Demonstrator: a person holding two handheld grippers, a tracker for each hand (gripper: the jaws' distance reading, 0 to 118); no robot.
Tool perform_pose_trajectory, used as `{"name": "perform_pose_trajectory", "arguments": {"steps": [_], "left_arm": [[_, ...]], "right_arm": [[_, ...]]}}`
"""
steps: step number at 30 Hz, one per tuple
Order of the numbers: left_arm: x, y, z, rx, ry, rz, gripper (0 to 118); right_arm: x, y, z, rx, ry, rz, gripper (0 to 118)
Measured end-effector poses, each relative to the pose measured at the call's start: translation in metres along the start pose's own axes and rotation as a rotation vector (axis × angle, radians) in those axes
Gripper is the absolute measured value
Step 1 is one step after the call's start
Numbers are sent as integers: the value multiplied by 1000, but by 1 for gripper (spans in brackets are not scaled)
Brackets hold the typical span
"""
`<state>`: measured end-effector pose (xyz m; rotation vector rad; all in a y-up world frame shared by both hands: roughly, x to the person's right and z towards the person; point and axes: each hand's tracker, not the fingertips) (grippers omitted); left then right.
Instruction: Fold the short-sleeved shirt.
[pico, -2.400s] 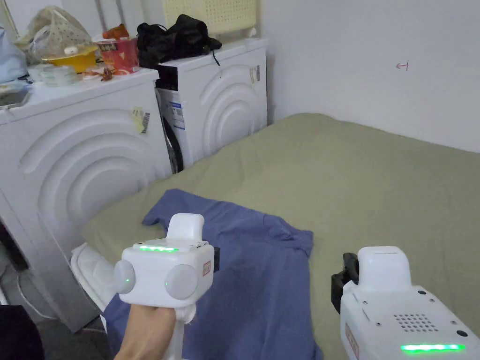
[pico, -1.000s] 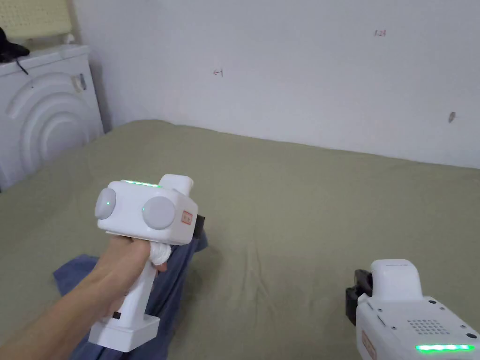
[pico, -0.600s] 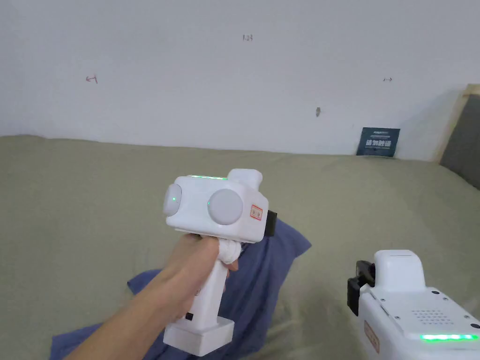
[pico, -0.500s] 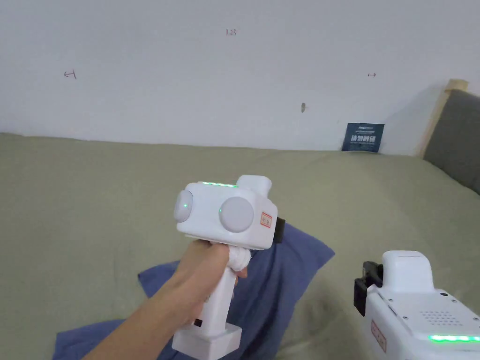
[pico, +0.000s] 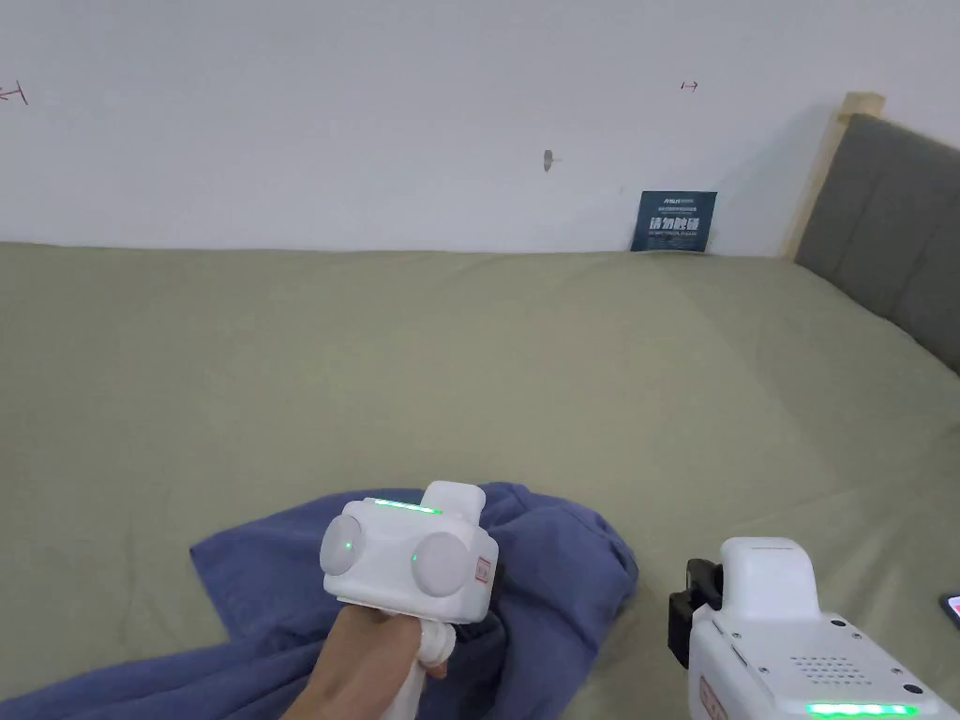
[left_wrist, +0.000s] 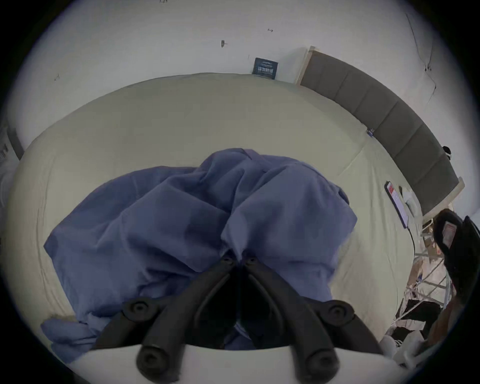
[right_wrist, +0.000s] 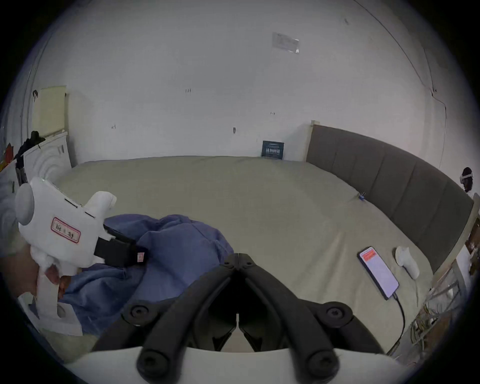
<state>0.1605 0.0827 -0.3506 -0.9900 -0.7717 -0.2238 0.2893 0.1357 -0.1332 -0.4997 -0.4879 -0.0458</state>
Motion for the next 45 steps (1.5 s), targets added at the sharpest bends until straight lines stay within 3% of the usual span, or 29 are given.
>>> {"name": "perform_pose_trajectory", "arguments": {"steps": [1,2,3,4,5,8,9,10,11,13,19,23,28,33,40,44,45], "left_arm": [[0,-1,6,24,-8,-6,19],[0,-2,13,42,-4,-9,56],[-1,-4,21,79,27,-18,111],[-2,-7,32,89,24,-17,118],[-3,-15,55,182,25,-7,111],[-17,-29,104,279,93,31,107],[-23,-39,125,337,131,55,96],[-30,-50,148,379,142,65,73],[-35,-61,168,421,170,70,31],[-41,-92,205,501,298,74,0],[-69,-181,304,570,400,193,0],[-91,-215,332,548,495,228,0],[-120,-228,335,524,514,266,0],[-144,-206,303,440,477,259,0],[-220,-153,190,142,430,281,1],[-251,-140,149,22,424,342,31],[-258,-139,139,-30,391,333,85]], "right_arm": [[0,1,1,-2,5,-6,0],[-1,2,4,1,12,-13,0],[-3,2,6,3,13,-11,0],[-5,2,8,6,14,-4,0],[-7,4,12,12,18,-1,0],[-12,7,22,21,37,-12,0],[-15,8,28,33,46,-16,0],[-19,8,34,41,50,-11,0],[-21,9,40,53,60,-8,0],[-28,9,53,75,80,-5,0],[-47,4,87,121,118,12,0],[-56,-1,99,127,142,6,0],[-65,-3,101,125,156,10,0],[-74,-1,91,115,167,15,0],[-85,-4,59,62,175,26,0],[-85,-9,40,29,174,46,0],[-85,-10,36,20,170,55,0]]}}
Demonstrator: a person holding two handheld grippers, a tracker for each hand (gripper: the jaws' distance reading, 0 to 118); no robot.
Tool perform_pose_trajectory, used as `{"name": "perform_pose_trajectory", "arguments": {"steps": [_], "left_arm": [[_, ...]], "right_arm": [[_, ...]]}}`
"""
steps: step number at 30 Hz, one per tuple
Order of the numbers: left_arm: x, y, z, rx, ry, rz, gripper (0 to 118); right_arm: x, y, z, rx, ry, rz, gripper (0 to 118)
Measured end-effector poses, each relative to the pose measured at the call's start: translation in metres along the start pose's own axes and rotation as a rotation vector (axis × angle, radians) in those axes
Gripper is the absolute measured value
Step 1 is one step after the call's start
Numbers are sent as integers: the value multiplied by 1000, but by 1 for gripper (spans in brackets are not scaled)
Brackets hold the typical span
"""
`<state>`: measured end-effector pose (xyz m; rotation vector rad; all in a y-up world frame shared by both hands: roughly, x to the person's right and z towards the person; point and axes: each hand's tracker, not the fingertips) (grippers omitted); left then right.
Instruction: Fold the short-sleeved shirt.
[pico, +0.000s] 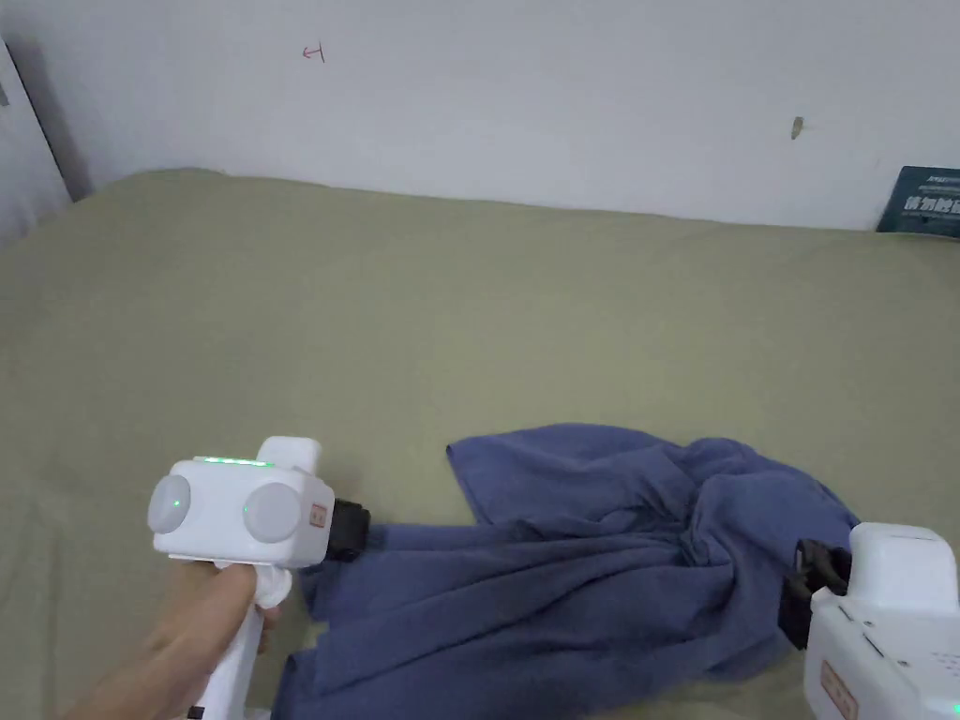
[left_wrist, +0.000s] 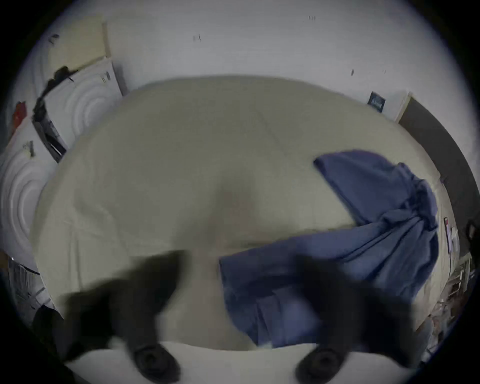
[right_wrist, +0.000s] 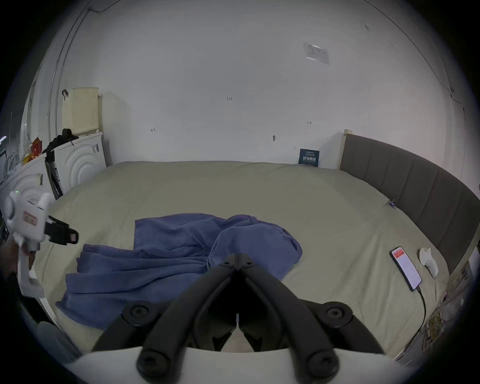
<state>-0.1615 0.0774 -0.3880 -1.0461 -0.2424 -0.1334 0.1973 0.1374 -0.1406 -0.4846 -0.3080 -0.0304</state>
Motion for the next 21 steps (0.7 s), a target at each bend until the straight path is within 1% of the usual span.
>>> {"name": "perform_pose_trajectory", "arguments": {"steps": [1,2,3,5,6,7,8,9,10,11,12,13,15,18,20,21], "left_arm": [[0,1,-13,-53,10,-9,118],[4,8,-25,-36,66,-5,116],[8,2,-20,-34,84,-14,106],[11,3,-30,-53,74,11,106],[13,5,-30,-49,64,29,103],[17,-3,-10,-35,71,15,98],[20,-3,-3,-34,59,-1,91],[23,-2,1,-30,57,-9,73],[28,-1,6,-27,39,-38,48],[30,-6,17,-24,-8,-53,13],[34,-7,21,-20,-38,-40,3],[40,-10,22,-7,31,-70,3],[38,-14,20,-16,23,-75,3],[37,-18,20,-25,-9,-17,3],[34,-16,20,-29,-15,-16,3],[36,-18,20,-27,-15,-18,3]], "right_arm": [[1,-1,-5,-11,-6,5,0],[3,-2,-9,-19,-3,4,0],[4,-4,-12,-25,-4,3,0],[8,-6,-16,-36,-9,-5,0],[10,-7,-19,-46,-8,-10,0],[12,-8,-21,-51,-11,-14,0],[14,-9,-22,-54,-17,-16,0],[16,-9,-24,-61,-19,-16,0],[19,-9,-26,-69,-23,-18,0],[23,-9,-27,-69,-27,-24,0],[27,-8,-29,-69,-29,-30,0],[33,-6,-32,-73,-38,-28,0],[44,0,-38,-83,-88,-13,0],[71,13,-58,-124,-95,-32,0],[88,24,-78,-193,-92,-40,0],[96,28,-89,-211,-85,-58,0]]}}
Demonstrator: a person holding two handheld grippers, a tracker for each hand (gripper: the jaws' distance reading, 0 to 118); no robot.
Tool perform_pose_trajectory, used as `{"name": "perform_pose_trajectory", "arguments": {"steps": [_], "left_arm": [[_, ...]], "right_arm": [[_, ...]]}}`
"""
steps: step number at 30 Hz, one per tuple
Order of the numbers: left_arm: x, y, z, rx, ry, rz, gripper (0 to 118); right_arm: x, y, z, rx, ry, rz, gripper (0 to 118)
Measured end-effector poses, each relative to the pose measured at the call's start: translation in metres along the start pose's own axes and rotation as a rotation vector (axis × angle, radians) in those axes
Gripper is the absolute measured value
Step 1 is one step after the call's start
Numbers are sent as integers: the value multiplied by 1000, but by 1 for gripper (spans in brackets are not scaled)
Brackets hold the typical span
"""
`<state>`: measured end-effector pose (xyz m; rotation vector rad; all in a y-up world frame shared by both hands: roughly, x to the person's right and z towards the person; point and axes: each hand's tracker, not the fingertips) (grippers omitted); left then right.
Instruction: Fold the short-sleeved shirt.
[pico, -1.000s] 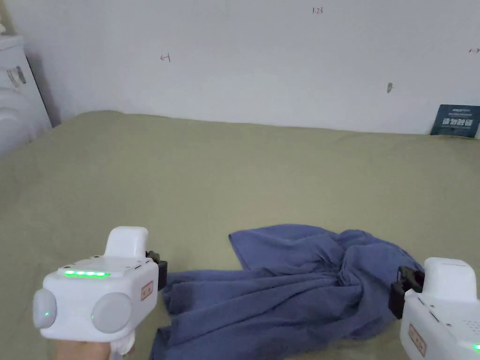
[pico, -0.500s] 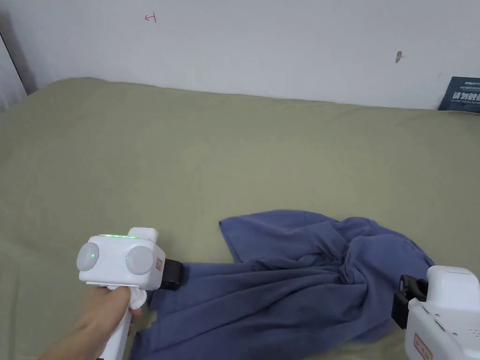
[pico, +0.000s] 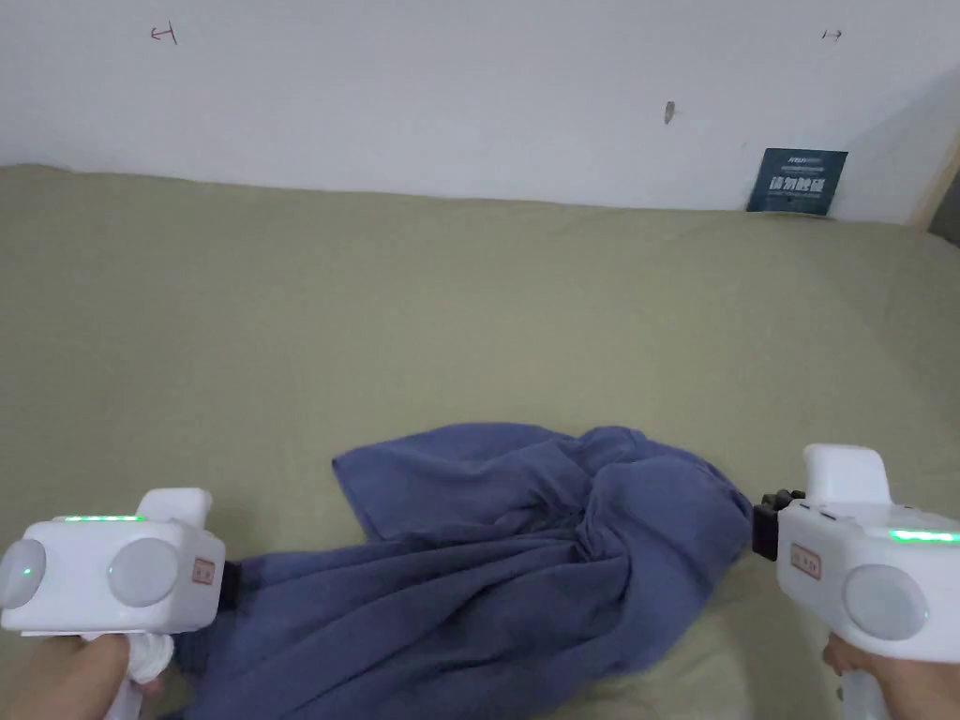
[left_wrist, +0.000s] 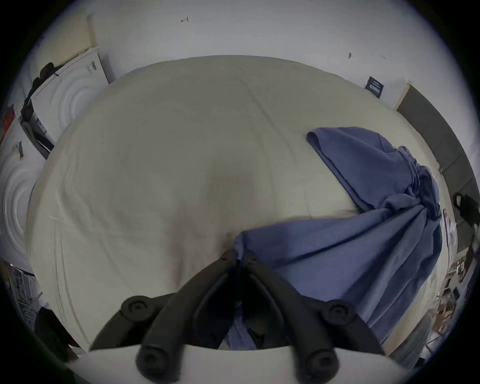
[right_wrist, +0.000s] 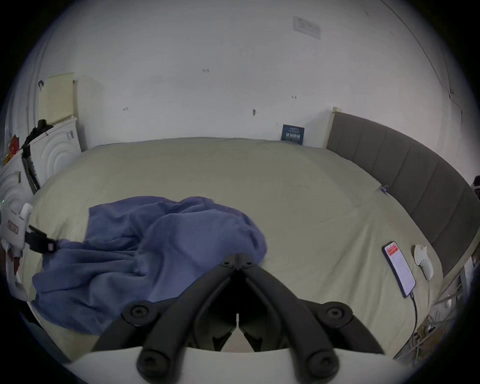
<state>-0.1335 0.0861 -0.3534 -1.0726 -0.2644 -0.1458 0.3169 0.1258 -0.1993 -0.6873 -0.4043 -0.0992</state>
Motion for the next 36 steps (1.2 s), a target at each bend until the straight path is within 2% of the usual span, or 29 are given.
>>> {"name": "perform_pose_trajectory", "arguments": {"steps": [6,8,10,11,12,14,15,17,18,19,21,22,24,29,33,36], "left_arm": [[-4,2,-7,-8,-11,1,3],[-5,1,-8,-9,-18,6,3],[-7,3,-11,-13,-24,13,3],[-7,3,-12,-13,-24,13,3],[-6,3,-12,-12,-23,11,3],[-7,5,-15,-13,-20,9,3],[-8,5,-16,-13,-20,9,3],[-11,5,-14,-11,-30,15,3],[-13,6,-10,-10,-40,22,3],[-16,8,-5,-10,-56,29,3],[-23,12,11,-8,-82,47,3],[-26,14,20,0,-91,63,3],[-33,18,47,39,-108,76,3],[-50,31,118,159,-46,56,3],[-63,44,171,234,-39,65,3],[-69,55,207,291,-34,58,3]], "right_arm": [[23,25,-58,-147,127,-91,1],[25,25,-72,-218,148,-120,9],[26,21,-88,-274,150,-115,109],[21,20,-87,-282,181,-58,116],[16,19,-88,-305,115,-43,106],[11,14,-95,-330,49,14,92],[13,0,-107,-333,43,26,79],[14,-8,-106,-299,61,15,73],[14,-5,-98,-293,78,7,48],[14,3,-92,-276,136,9,12],[14,10,-72,-225,87,69,11],[16,14,-64,-220,97,84,11],[23,25,-33,-184,90,83,11],[36,54,40,-65,98,50,11],[43,80,83,24,88,94,11],[49,100,108,76,84,91,11]]}}
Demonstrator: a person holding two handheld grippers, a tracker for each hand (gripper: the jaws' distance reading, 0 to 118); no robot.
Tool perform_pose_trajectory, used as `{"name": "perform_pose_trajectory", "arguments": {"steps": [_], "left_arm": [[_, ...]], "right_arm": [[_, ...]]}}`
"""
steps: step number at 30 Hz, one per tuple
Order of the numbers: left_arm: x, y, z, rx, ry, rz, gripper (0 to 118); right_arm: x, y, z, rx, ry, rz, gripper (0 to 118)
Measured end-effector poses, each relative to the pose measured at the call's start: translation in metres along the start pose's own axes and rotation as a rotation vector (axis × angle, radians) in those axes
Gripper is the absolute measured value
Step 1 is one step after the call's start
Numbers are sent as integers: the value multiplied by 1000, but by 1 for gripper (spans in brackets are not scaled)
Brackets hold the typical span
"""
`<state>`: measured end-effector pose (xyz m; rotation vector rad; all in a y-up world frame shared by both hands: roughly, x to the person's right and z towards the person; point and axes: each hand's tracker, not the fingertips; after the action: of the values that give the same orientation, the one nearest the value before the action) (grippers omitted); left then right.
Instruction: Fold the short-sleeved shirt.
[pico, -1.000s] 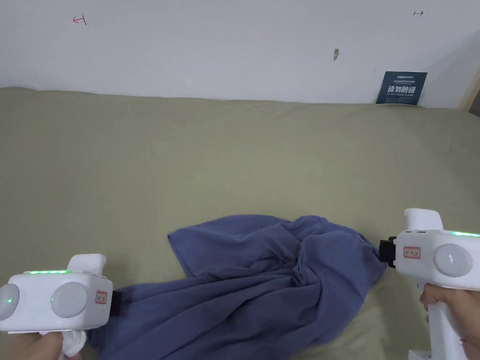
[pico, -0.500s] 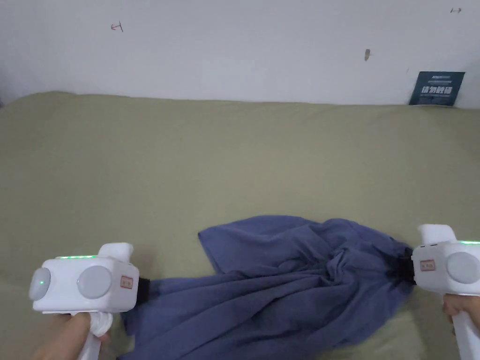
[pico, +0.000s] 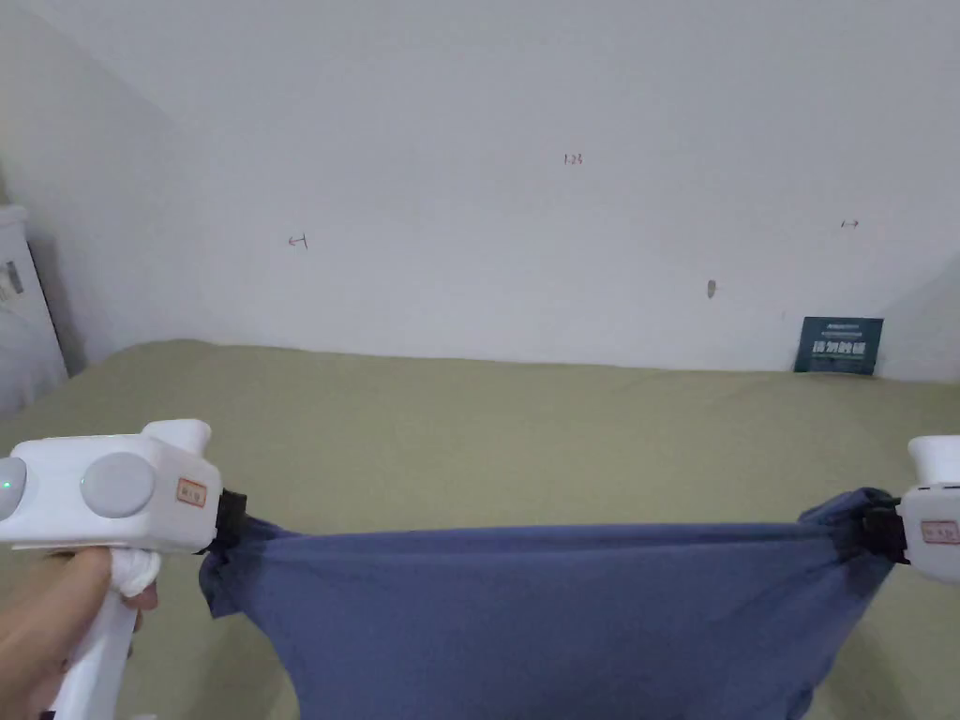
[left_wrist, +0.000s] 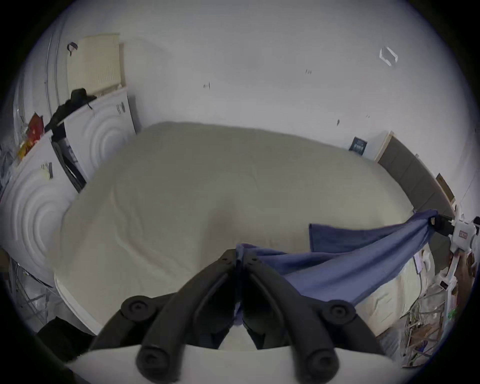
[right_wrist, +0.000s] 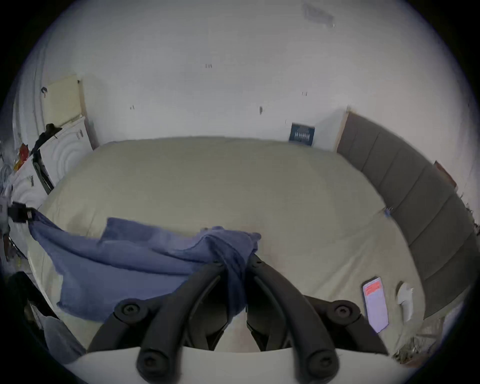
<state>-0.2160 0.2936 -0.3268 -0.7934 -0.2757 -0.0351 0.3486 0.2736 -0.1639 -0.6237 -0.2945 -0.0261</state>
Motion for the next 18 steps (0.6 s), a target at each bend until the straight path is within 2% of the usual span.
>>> {"name": "perform_pose_trajectory", "arguments": {"steps": [2,7,11,13,18], "left_arm": [[0,12,17,31,-22,18,3],[8,42,45,84,-79,47,3],[19,75,53,121,-76,59,3],[21,94,53,137,-109,117,3],[39,141,35,175,-27,85,3]], "right_arm": [[1,16,14,55,-50,19,11],[9,55,36,117,-114,11,11],[16,85,42,147,-136,19,11],[20,102,40,164,-160,6,11],[30,143,22,187,-170,-9,11]]}}
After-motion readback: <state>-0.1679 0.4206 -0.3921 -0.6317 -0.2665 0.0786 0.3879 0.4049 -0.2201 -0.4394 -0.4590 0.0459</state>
